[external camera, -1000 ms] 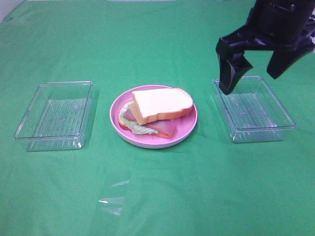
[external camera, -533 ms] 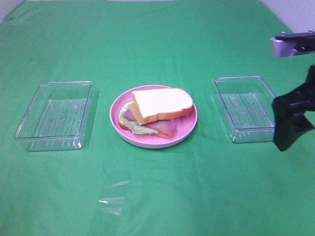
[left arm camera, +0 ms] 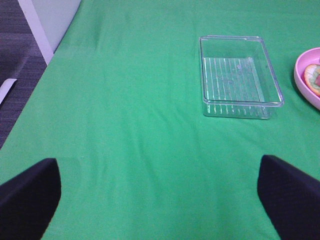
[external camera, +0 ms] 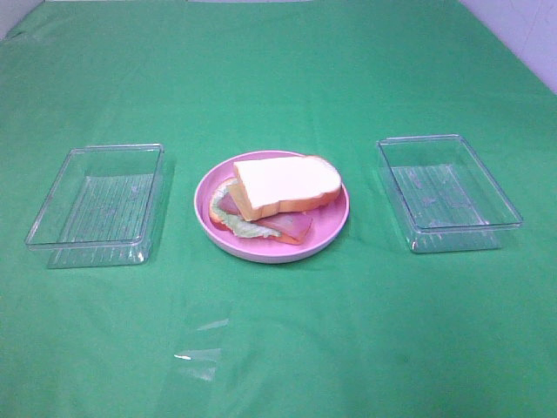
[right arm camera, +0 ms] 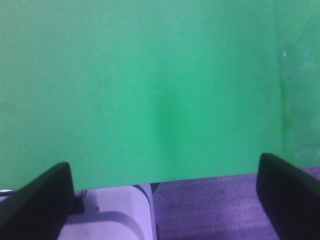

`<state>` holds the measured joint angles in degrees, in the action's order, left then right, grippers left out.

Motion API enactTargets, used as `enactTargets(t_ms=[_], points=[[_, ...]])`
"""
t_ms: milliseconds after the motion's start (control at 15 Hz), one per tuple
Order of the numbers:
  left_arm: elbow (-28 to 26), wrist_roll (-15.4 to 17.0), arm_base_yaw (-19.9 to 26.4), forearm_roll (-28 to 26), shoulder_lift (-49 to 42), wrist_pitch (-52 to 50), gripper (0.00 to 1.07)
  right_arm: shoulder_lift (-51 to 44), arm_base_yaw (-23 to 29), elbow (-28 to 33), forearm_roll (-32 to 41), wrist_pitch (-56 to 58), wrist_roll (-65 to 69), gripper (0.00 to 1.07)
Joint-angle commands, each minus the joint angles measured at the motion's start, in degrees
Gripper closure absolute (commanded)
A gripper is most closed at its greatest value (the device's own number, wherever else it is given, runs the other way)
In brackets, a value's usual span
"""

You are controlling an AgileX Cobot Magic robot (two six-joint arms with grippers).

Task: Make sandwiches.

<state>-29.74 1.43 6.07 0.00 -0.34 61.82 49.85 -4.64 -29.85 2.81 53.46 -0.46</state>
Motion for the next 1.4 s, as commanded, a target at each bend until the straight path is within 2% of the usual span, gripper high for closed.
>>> enactTargets(t_ms=[67,133,333,667,867,1400], points=[[0.1,-0.1,0.2,0.0,-0.8,-0.3,0.07,-8.9,-0.6,3.6,-0.5,-2.3,0.5,0.11],[0.1,-0.1,0.2,0.0,-0.8,-0.3,0.07,-17.8,-0.6,4.8,-0.5,-3.4,0.5,0.11],[0.1,-0.1,0.2,0.0,-0.8,-0.3,0.07,-29.2,-0.6,4.2,0.4,-2.2,0.5,0.11],[0.1,-0.1,0.2,0.0,-0.8,-0.3,0.07,-42.6,-0.6,2.5,1.0,5.5,0.5,0.11],[0.1,-0.1,0.2,0.0,-0.8,-0.3,0.07,-50.6,-0.6,3.8,1.0,9.7,-2.6,0.11],[0.1,-0.1,0.2,0.0,-0.8,-0.3,0.07,-51.6,-0.6,4.0,1.7,9.8,-2.6,0.11]])
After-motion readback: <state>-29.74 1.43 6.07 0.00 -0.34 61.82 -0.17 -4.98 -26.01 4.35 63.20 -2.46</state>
